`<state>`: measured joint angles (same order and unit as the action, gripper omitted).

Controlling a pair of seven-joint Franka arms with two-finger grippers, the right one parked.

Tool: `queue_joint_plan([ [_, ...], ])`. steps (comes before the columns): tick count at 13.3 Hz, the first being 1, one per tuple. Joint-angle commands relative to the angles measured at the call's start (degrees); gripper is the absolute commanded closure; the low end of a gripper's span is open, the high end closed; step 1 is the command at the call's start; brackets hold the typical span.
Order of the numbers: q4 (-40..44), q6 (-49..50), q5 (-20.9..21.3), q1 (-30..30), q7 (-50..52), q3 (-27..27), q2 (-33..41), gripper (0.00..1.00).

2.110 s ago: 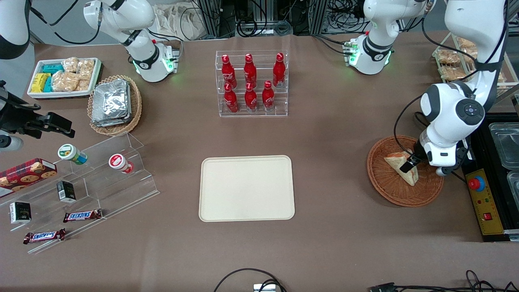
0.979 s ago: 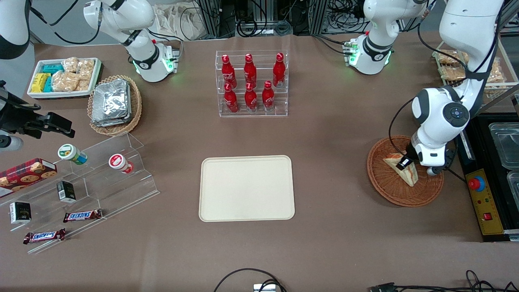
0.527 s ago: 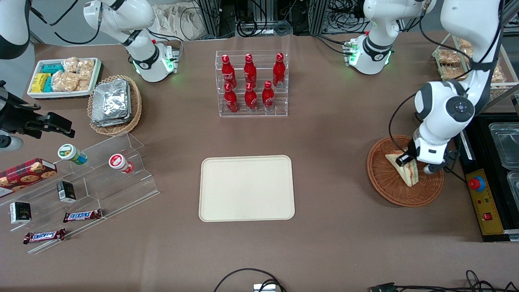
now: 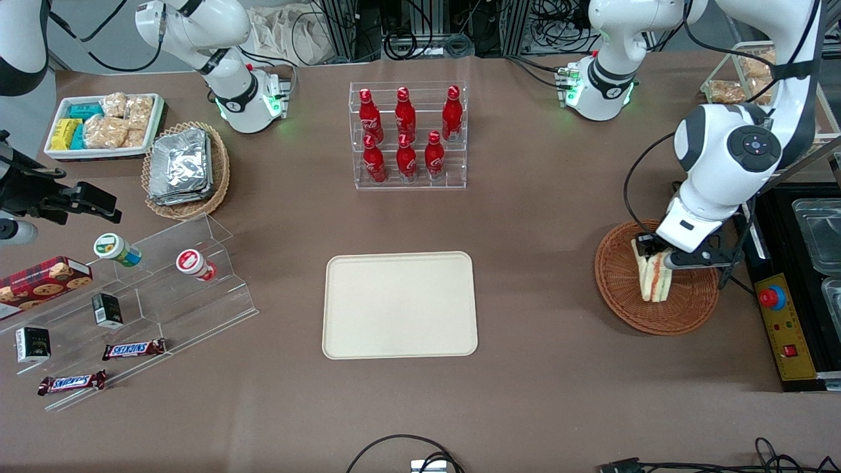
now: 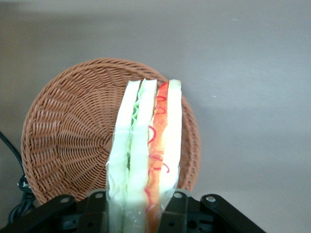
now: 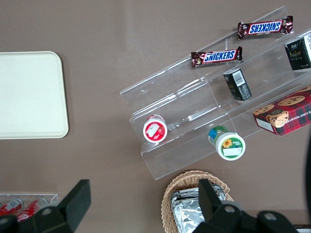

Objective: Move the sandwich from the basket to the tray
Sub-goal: 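Carry the sandwich with the left gripper over the cream tray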

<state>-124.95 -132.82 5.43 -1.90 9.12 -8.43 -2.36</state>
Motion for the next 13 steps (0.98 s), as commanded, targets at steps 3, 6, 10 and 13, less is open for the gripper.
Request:
queue_joint_plan([
  [3, 11.0, 10.9, -0.7, 0.3, 3.3, -6.8, -0.9, 0.69],
  [6, 20.2, 19.1, -0.7, 0.3, 8.6, -12.3, -4.2, 0.69],
  [10, 30.5, 23.0, 0.5, 0.3, 19.2, -20.6, -11.4, 0.69],
  [13, 36.2, 22.9, 6.1, 4.3, 26.5, -23.0, -17.8, 0.69],
])
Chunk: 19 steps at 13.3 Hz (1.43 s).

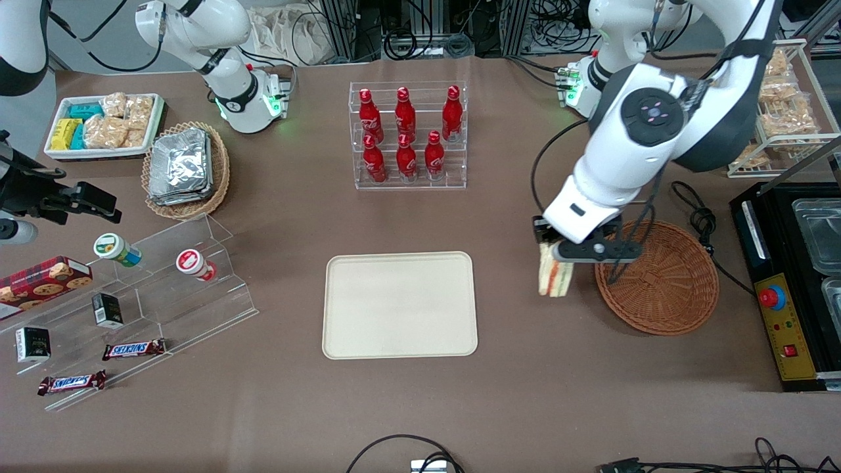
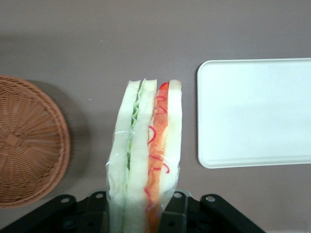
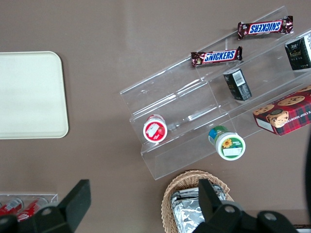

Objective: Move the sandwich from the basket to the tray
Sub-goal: 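Carry the sandwich with the left gripper over the cream tray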

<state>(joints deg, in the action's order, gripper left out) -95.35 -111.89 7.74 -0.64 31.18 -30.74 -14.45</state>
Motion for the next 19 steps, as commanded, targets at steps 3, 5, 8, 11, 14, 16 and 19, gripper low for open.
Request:
queue_joint_plan([
  [3, 14.5, 2.1, 6.6, 8.7, 8.5, -0.6, -13.7, 0.69],
  [5, 17.8, 2.0, 9.8, 11.4, 13.1, -0.6, -18.9, 0.69],
  [8, 22.1, 1.3, 13.1, 15.1, 17.3, -0.5, -25.5, 0.69],
  [11, 22.6, -0.4, 13.4, 16.1, 17.9, -0.5, -28.5, 0.69],
  [14, 22.6, -4.0, 13.5, 17.2, 18.9, -0.3, -31.4, 0.69],
  [16, 22.6, -5.4, 14.7, 17.6, 19.0, -0.3, -33.4, 0.69],
  [19, 22.6, -7.6, 16.6, 18.3, 19.1, -0.3, -36.0, 0.69],
])
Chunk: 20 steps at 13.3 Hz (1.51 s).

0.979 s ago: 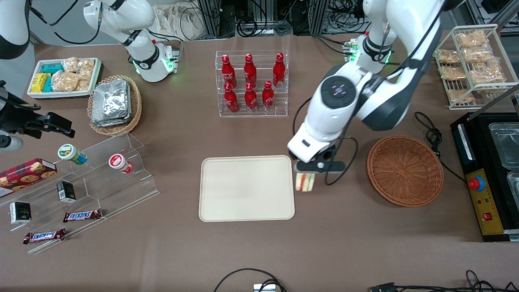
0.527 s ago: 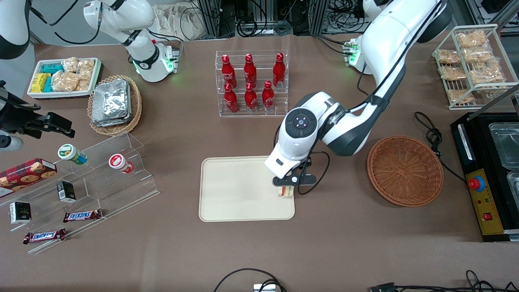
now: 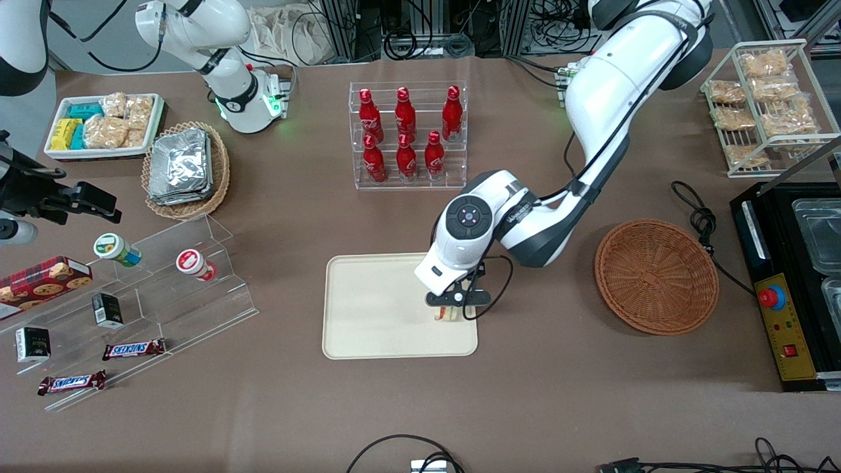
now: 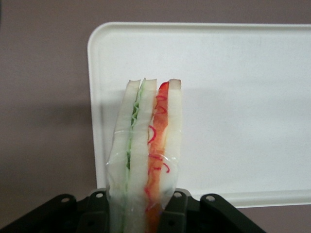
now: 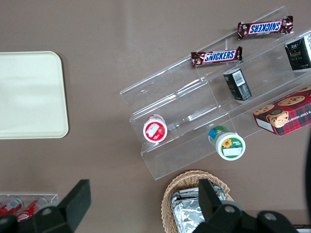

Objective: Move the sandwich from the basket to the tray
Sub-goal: 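Carry the sandwich with the left gripper over the cream tray, then lower the sandwich onto the tray and open the left gripper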

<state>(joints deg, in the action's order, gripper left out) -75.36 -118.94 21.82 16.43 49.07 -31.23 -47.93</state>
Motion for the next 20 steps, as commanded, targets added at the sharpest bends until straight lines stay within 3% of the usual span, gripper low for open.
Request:
queue_joint_plan([
  [1, 2.6, -1.1, 4.0, 1.6, 1.4, 0.2, -3.5, 0.69],
  [6, 2.6, -3.5, 6.6, 2.3, 2.4, 0.6, -6.5, 0.68],
  [9, 2.6, -5.3, 6.5, 5.0, 4.2, 4.2, -6.6, 0.67],
  [10, 2.6, -5.4, 6.4, 5.0, 4.3, 4.3, -6.6, 0.60],
  [12, 2.6, -5.6, 6.4, 4.9, 7.9, 4.3, -6.6, 0.31],
  [13, 2.6, -5.9, 6.3, 4.8, 10.8, 4.3, -6.4, 0.26],
  [14, 3.1, -6.2, 6.4, 4.8, 12.6, 4.3, -6.3, 0.06],
  [15, 3.7, -6.1, 6.4, 4.9, 13.5, 4.3, -6.1, 0.00],
  [20, 6.0, -2.1, 6.0, 4.1, 16.8, 4.3, -3.0, 0.00],
])
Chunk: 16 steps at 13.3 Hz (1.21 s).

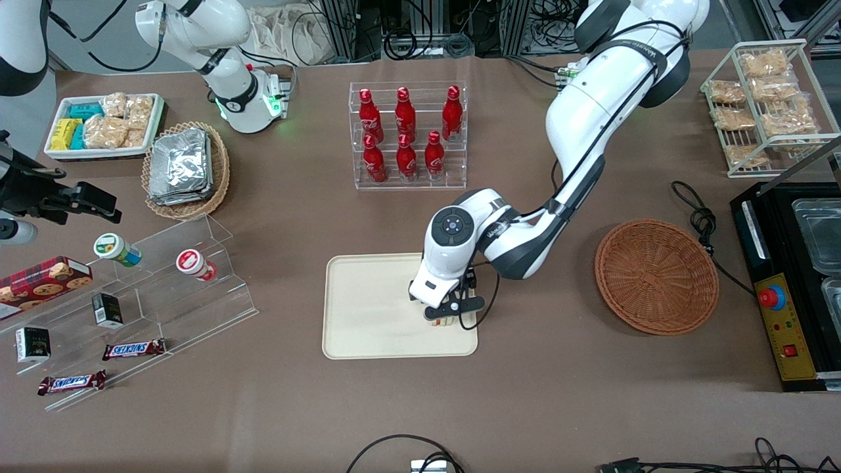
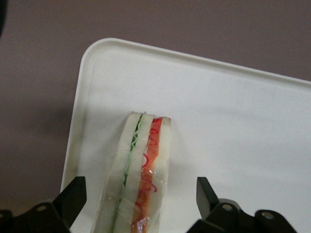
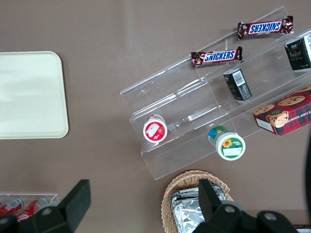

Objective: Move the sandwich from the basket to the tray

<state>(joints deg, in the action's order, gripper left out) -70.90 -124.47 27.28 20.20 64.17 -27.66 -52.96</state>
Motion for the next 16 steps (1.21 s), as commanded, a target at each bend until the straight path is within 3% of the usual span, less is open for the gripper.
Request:
queue_joint_plan([
  [1, 3.2, 6.3, 0.4, 0.1, 1.7, 0.6, 2.5, 0.00],
  [3, 6.5, 12.9, 0.4, -0.3, 1.7, 0.7, 4.3, 0.00],
  [10, 5.9, 24.0, -1.2, -10.5, 0.1, 0.4, 17.0, 0.00],
  [16, 5.5, 30.5, -10.0, -18.2, -14.6, 0.4, 23.0, 0.00],
])
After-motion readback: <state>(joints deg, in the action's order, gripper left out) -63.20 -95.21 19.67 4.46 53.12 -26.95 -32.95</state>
